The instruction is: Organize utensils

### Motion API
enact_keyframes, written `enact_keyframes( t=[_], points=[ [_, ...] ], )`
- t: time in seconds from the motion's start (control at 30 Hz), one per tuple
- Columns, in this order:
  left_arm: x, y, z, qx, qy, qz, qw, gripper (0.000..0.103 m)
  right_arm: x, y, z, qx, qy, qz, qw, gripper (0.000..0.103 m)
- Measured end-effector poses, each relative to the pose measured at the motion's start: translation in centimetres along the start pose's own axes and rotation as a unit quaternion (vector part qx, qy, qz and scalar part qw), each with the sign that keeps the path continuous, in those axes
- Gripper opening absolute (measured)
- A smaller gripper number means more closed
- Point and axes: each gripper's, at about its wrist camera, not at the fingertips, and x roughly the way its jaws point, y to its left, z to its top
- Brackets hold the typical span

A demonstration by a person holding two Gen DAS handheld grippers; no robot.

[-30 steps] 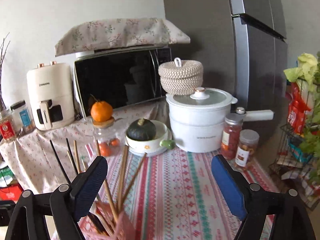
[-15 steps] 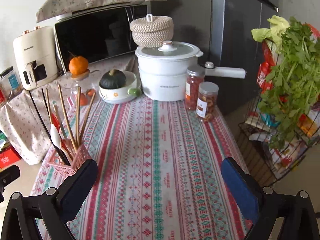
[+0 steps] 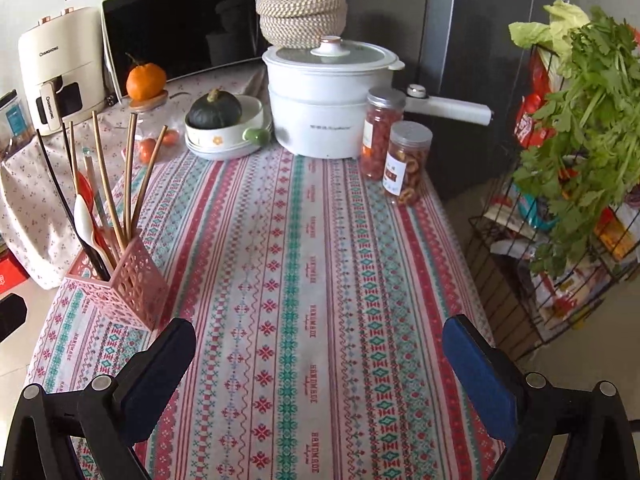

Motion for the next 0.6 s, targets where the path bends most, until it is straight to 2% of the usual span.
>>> enact_keyframes(
  t=[0.6],
  points=[
    [-0.37,0.22,-0.29,-0.002,-0.006,0.0,1.0,0.095,-0.16,0.51,-0.07,0.0,-0.004,0.004,1.0,0.101]
  ],
)
